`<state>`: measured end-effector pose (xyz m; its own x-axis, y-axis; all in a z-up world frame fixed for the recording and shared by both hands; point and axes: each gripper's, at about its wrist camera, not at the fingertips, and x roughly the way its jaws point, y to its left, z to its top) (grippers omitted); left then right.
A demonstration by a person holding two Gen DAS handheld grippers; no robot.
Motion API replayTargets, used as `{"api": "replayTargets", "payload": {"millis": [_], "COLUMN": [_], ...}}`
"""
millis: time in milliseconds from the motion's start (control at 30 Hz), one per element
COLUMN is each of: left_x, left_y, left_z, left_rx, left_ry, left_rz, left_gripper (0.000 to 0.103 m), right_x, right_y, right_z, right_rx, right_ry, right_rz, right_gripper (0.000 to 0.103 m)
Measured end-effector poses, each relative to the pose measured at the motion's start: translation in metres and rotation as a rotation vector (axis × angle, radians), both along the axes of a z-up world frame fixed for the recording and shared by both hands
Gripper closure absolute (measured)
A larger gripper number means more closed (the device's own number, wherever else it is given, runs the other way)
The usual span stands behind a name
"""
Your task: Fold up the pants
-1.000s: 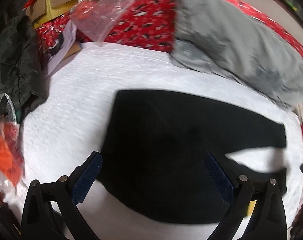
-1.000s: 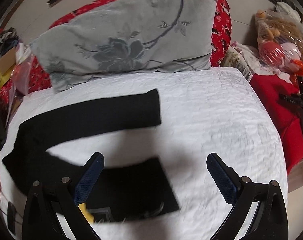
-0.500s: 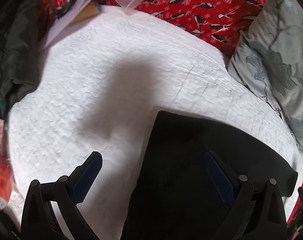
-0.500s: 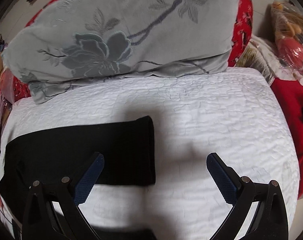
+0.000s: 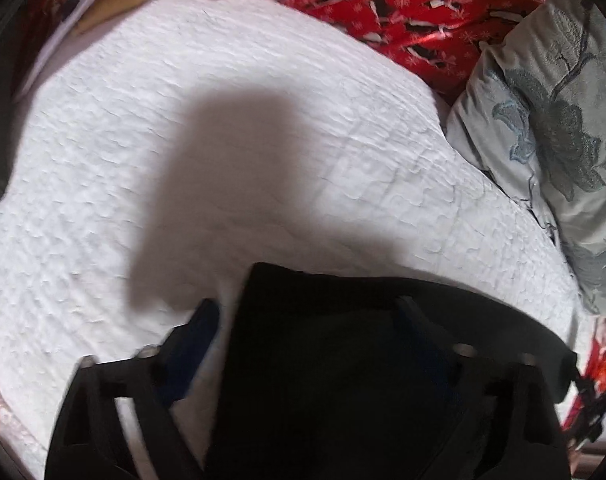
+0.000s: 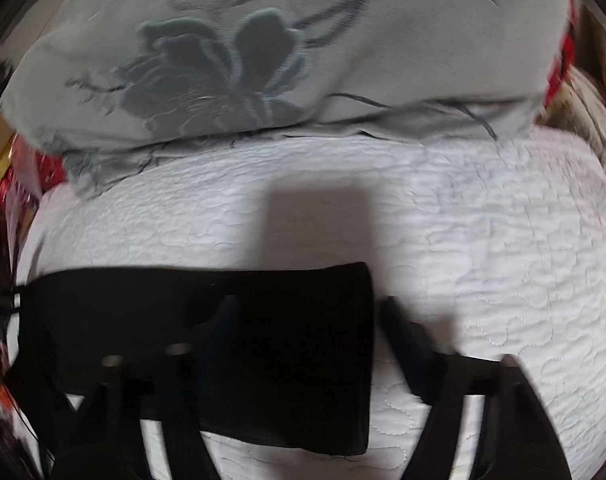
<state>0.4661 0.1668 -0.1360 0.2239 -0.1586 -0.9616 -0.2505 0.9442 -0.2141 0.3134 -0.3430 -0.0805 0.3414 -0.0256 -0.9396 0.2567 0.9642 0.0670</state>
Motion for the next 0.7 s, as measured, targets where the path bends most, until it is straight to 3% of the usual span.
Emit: {"api": "replayTargets", "payload": {"millis": [33,67,133,233,467,700], "left_x": [0.002,0.004,0.007,0.004,-0.020,-0.075], "left_y": [-0.001,-0.003,-0.005,-0.001,-0.010,-0.022], "left_z": [-0.001,-0.001,-0.002,0.006,0.045,0.095], "left_rx": [0.011,0.039,0.048,0.036,0.072,0.097], "left_ry": [0.004,-0.003,-0.001,-0.022,-0.122,-0.212], "left_rz": [-0.002,-0.004,-0.014,0.001,-0.016,-0.042], "left_gripper": [0.031,0.041,0.069,0.072,0.072,0.072], "right_x": [0.001,0.001,-0.001,-0.003,-0.021,-0.054], "right_y": [0.003,0.004,0.004,0.002,0.012,0.029], "right_z": [0.001,0.001,0.005,0.014,0.041,0.074], "right_rx": [-0.027,-0.049,-0.055,-0.043,-0.029,-0.008], "right_ry": [0.014,0.022,0.025,0.002,-0.090,-0.186], "right_rz": [0.014,0.023,0.036,0.037,0.040,0.075], "right_gripper": [0.065,0.076,0.088,0.096,0.099,0.099]}}
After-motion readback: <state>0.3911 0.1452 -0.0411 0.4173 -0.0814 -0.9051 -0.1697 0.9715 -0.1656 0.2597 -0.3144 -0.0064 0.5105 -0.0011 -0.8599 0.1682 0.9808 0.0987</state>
